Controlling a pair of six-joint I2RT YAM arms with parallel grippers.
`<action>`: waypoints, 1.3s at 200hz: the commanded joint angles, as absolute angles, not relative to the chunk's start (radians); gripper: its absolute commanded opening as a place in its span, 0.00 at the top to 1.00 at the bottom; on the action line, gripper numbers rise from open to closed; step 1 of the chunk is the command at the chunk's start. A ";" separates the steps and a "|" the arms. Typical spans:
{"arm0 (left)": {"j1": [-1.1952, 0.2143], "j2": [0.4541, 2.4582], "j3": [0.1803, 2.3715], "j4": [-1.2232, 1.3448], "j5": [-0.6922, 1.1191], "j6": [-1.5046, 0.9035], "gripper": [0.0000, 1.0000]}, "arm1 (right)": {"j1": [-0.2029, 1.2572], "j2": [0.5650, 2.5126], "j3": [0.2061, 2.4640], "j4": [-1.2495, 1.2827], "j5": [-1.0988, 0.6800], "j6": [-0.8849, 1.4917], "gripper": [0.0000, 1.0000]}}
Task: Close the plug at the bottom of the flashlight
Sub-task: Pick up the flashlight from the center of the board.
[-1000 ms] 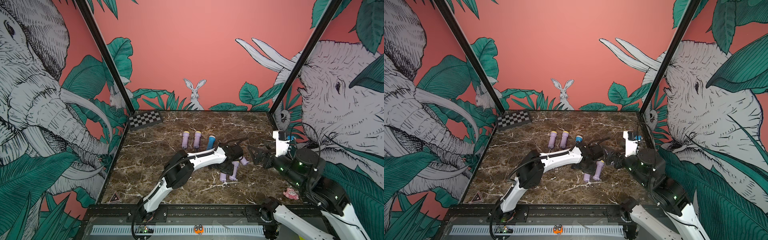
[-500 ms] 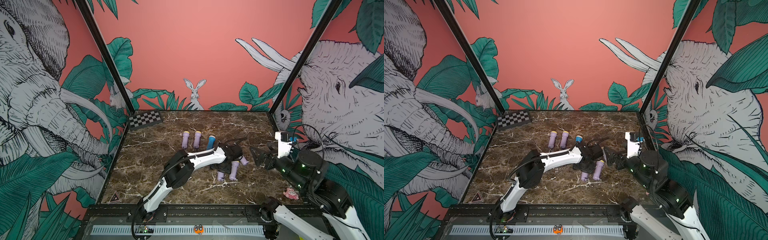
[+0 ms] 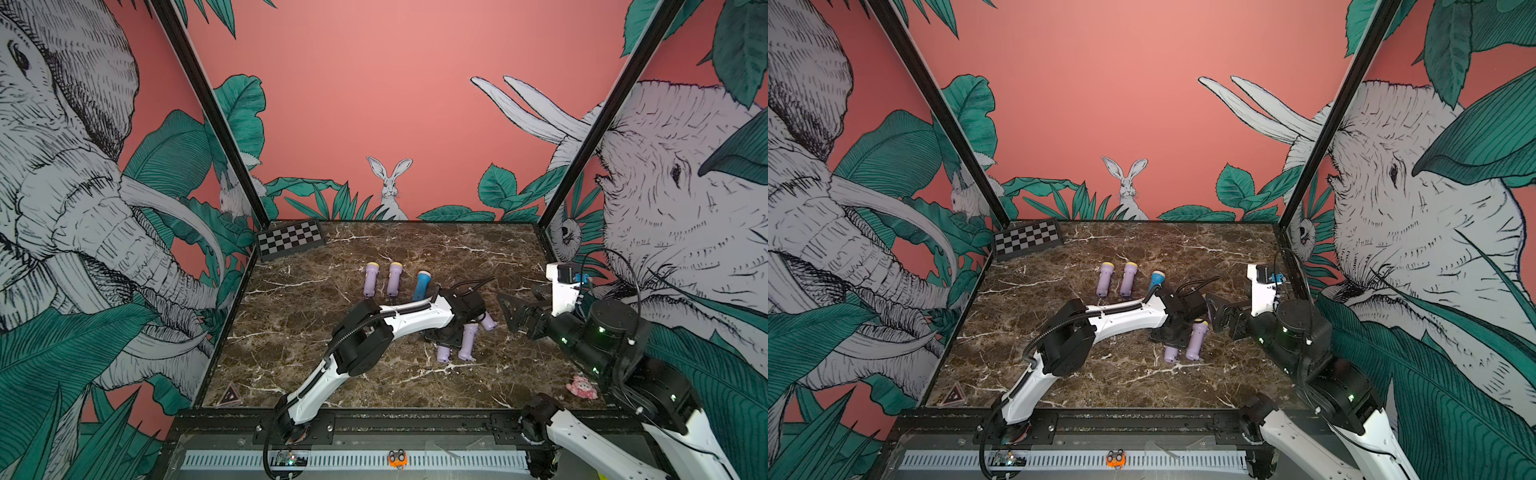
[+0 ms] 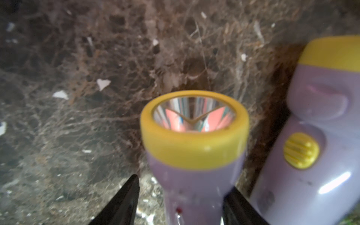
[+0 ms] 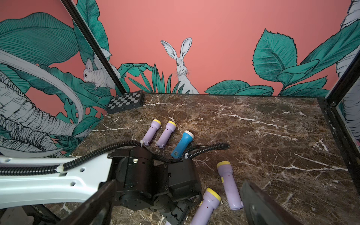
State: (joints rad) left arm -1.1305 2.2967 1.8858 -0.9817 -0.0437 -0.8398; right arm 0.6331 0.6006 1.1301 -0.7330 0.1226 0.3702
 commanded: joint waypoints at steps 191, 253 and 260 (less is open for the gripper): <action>-1.011 2.065 1.725 -0.931 -0.081 -0.824 1.00 | 0.629 0.636 1.097 -0.632 0.042 0.420 0.01; -0.892 1.620 1.463 -0.568 0.042 -0.866 1.00 | 0.627 0.666 0.949 -0.416 -0.147 0.665 0.01; -0.886 1.589 1.465 -0.567 0.036 -0.870 1.00 | 0.627 0.680 0.930 -0.376 -0.174 0.696 0.01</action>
State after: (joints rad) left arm -0.8841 1.7088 1.4651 -0.6735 0.0097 -0.8440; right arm 0.6327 0.6353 0.9733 -0.5472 -0.0547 0.5541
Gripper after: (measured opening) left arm 0.385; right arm 0.990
